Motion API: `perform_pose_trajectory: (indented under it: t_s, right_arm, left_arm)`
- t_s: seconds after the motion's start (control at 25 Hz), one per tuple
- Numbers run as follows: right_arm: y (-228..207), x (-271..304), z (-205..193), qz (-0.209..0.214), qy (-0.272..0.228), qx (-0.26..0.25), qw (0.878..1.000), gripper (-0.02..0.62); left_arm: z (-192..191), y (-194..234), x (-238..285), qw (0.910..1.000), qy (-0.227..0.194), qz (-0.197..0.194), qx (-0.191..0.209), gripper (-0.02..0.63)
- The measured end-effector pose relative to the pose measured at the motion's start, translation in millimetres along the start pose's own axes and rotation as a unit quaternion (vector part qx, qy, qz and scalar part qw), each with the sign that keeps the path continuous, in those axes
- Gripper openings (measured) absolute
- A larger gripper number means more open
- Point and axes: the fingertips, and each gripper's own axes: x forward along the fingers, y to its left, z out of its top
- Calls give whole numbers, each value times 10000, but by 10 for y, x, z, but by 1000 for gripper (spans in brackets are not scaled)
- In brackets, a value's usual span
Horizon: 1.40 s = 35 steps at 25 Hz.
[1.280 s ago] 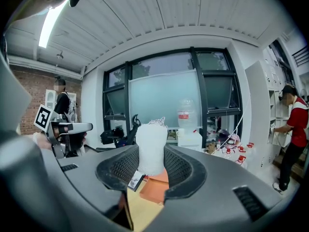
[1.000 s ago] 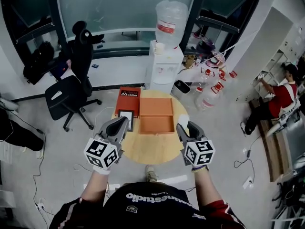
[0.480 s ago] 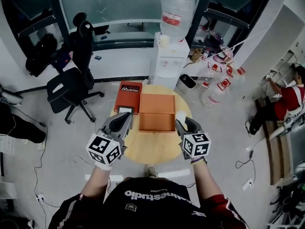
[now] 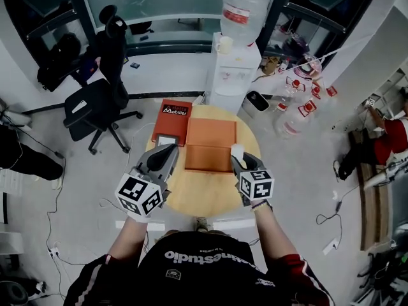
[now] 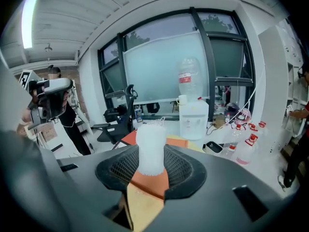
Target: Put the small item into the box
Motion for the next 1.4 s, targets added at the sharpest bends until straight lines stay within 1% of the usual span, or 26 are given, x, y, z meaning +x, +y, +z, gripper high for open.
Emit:
perform_pose_trajectory:
  t_s: [0.28,0.64,0.84,1.04,1.2,1.32,1.4]
  right_arm:
    - [-141,297,-325,132,311,-77,9994,181]
    - [-141,699,-712,485,641,-175,9966,181]
    - [-179,903,-868,545,877,-295,9942,181]
    - [-213,1064,-1063,505,1192,-255,9913,183]
    - [-222,1146,-1090,566,1273,-278,9899,182]
    - [-191,1228,-1101,612,1310,-204,9893,183]
    - [-121,1286,-1112,688,1357,-300,9879,183]
  left_arm:
    - [-133,-58,101,9999,94,141,7,21]
    - [-286,-50,128,9988,247,425,21,21]
    - [-362,-10,145,9980,320,548,-23,21]
    - [-460,54,146,9970,383,666,-117,21]
    - [-486,29,181,9967,428,680,-110,21]
    - [-498,59,189,9962,459,735,-131,21]
    - [-506,73,181,9959,474,765,-132,21]
